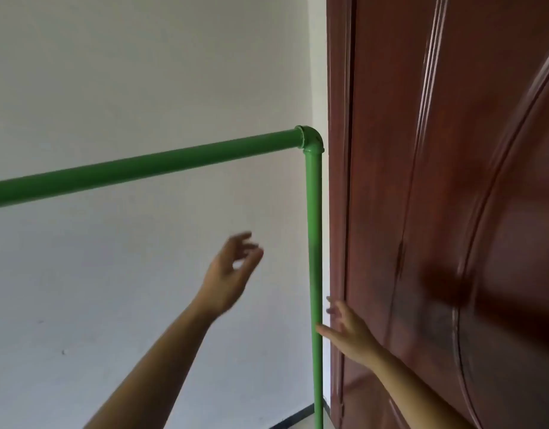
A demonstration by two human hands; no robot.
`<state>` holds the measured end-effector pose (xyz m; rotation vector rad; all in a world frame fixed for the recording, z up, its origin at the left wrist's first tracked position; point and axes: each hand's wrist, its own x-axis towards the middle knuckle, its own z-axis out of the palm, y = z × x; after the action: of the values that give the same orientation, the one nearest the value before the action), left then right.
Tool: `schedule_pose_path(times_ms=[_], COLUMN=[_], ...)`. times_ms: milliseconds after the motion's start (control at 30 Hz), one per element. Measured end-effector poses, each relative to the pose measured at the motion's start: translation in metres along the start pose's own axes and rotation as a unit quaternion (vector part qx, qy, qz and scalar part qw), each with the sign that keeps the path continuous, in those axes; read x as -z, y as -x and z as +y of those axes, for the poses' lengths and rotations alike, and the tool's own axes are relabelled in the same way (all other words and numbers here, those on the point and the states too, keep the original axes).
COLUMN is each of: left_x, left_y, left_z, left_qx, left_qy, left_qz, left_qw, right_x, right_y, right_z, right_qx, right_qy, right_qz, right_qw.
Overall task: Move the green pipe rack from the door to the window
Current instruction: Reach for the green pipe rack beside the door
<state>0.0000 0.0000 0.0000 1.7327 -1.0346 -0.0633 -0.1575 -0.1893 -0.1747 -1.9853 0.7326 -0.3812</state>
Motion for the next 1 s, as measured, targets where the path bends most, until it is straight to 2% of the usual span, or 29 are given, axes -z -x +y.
schedule_pose_path(times_ms=[67,167,267,333,400,467,533,600,767,1000], left_x=[0.007,0.02,0.033,0.044,0.054,0.062,0.066,0.067,0.08,0.123], left_y=[-0.011,-0.009,0.005,0.008,0.006,0.001,-0.003,-0.007,-0.012,0.004], left_z=[0.034,0.083,0.107,0.111,0.106,0.097,0.093,0.093,0.103,0.099], left_qx=[-0.039,-0.129,-0.166,-0.199,-0.26,-0.298,-0.284,-0.261,-0.225,-0.177], left_qy=[0.037,0.026,0.001,-0.072,-0.23,-0.373,-0.465,-0.522,-0.533,-0.578], left_qz=[0.045,0.09,0.115,0.142,0.189,0.245,0.277,0.279,0.307,0.336], left_qw=[0.998,0.987,0.979,0.967,0.919,0.844,0.791,0.763,0.756,0.722], right_x=[-0.001,-0.004,-0.012,-0.016,-0.016,-0.015,-0.017,-0.021,-0.045,-0.111], right_y=[-0.011,-0.026,-0.031,-0.032,-0.03,-0.024,-0.019,-0.014,-0.001,0.016], right_z=[-0.019,-0.049,-0.065,-0.069,-0.075,-0.083,-0.088,-0.091,-0.101,-0.13], right_qx=[0.012,0.027,0.021,0.009,-0.022,-0.04,-0.044,-0.038,-0.016,0.027], right_qy=[-0.063,-0.119,-0.183,-0.226,-0.244,-0.22,-0.207,-0.216,-0.221,-0.224], right_qz=[0.033,0.027,0.04,0.055,0.069,0.078,0.083,0.076,0.041,-0.048], right_qw=[0.997,0.992,0.982,0.973,0.967,0.972,0.974,0.973,0.974,0.973])
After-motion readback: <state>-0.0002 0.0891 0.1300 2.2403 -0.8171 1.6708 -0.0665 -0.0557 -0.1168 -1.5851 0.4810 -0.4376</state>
